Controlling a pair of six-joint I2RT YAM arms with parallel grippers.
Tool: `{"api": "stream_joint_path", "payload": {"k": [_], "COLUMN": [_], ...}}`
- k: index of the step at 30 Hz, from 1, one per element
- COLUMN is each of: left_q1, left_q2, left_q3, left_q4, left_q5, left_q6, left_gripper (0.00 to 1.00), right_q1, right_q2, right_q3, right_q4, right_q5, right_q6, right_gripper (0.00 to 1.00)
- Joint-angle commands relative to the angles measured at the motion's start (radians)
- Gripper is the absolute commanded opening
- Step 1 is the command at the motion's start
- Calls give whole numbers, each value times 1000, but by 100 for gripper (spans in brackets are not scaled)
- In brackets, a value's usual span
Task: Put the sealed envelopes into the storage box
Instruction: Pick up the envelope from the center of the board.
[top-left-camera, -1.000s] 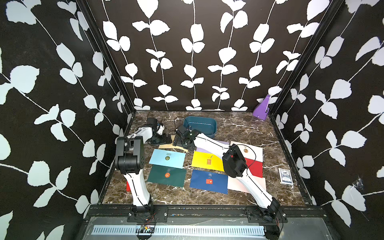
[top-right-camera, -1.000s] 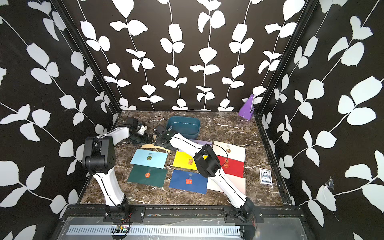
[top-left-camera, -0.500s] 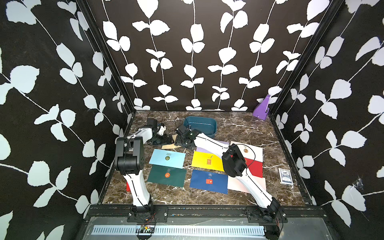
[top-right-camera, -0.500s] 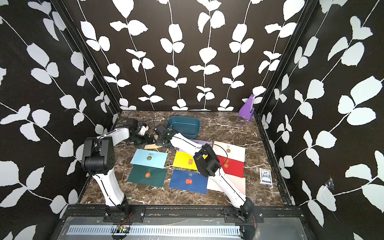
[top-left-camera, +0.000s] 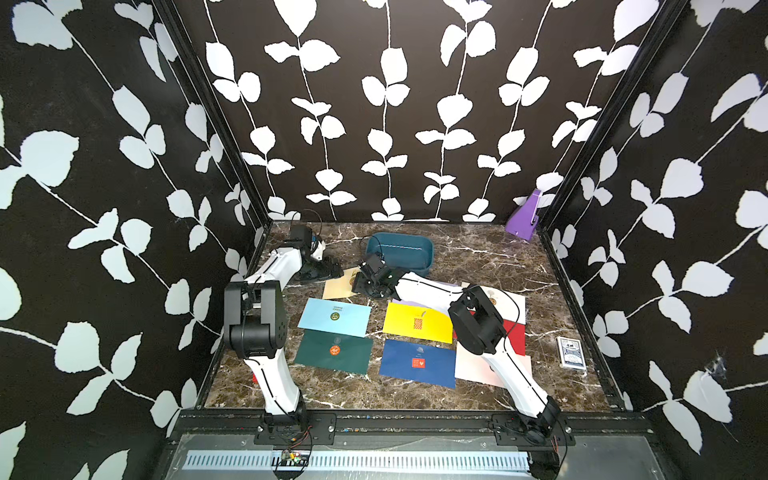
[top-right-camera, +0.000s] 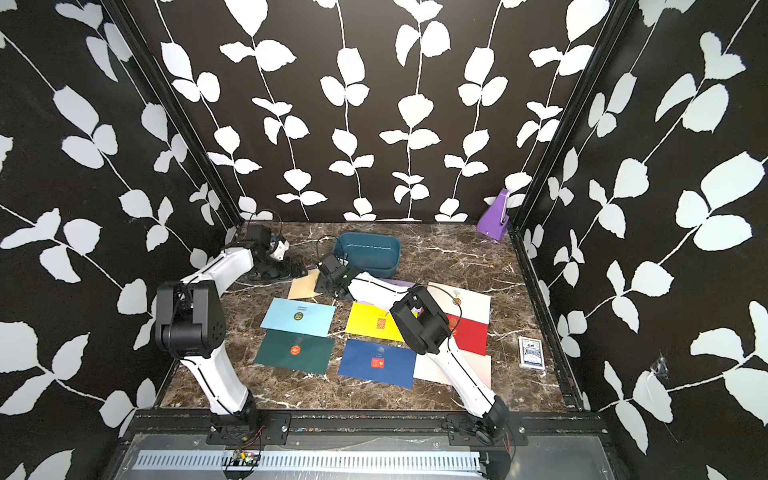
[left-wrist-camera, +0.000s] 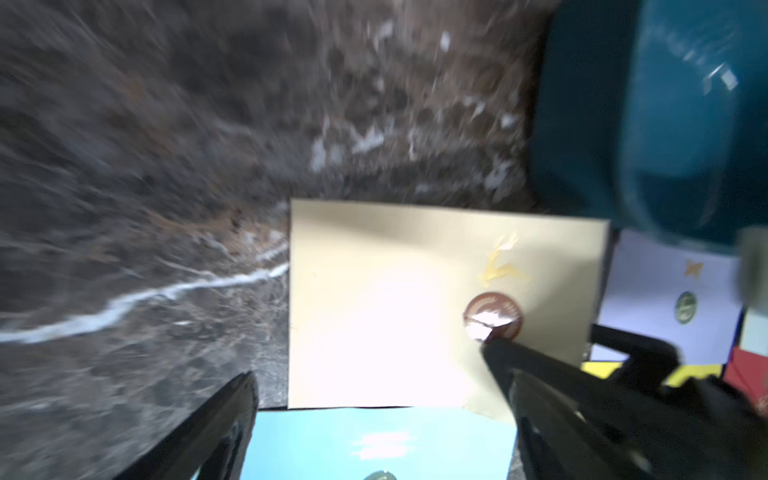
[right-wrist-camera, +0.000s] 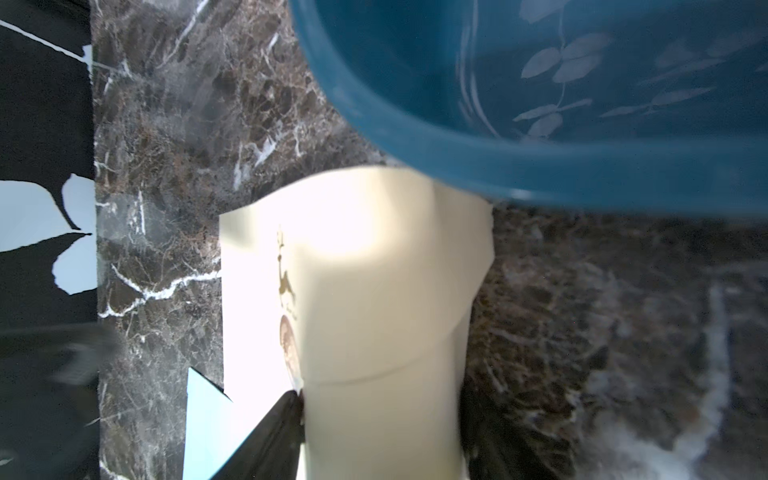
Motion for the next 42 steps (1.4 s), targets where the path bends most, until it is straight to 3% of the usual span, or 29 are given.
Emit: {"api": "stream_joint_path", "payload": {"k": [1, 11, 24, 29, 38, 42], "left_q1": [-5, -21, -39, -36, -9, 9], "left_q2": [-39, 123, 360, 414, 437, 435], "left_q3": [78, 232, 452, 456, 455, 463], "left_q4": [-64, -47, -147, -206, -266, -321], "left_q5": [-3, 364, 482, 527, 573, 512], "left_q6": [-7, 247, 509, 616, 699, 730], "left_gripper": [97, 81, 82, 83, 80, 79], "right_q1": [-9, -34, -49, -48, -49, -49], "right_q2": [-65, -89, -95, -75, -41, -18], "right_q3": [-49, -133, -187, -165, -114, -87], "right_q4": [23, 45, 123, 101, 55, 30], "right_q5": [-20, -108, -125, -130, -145, -154], "right_q6": [-5, -183, -316, -334, -367, -374], "right_gripper": [61, 59, 60, 60, 60, 60]}}
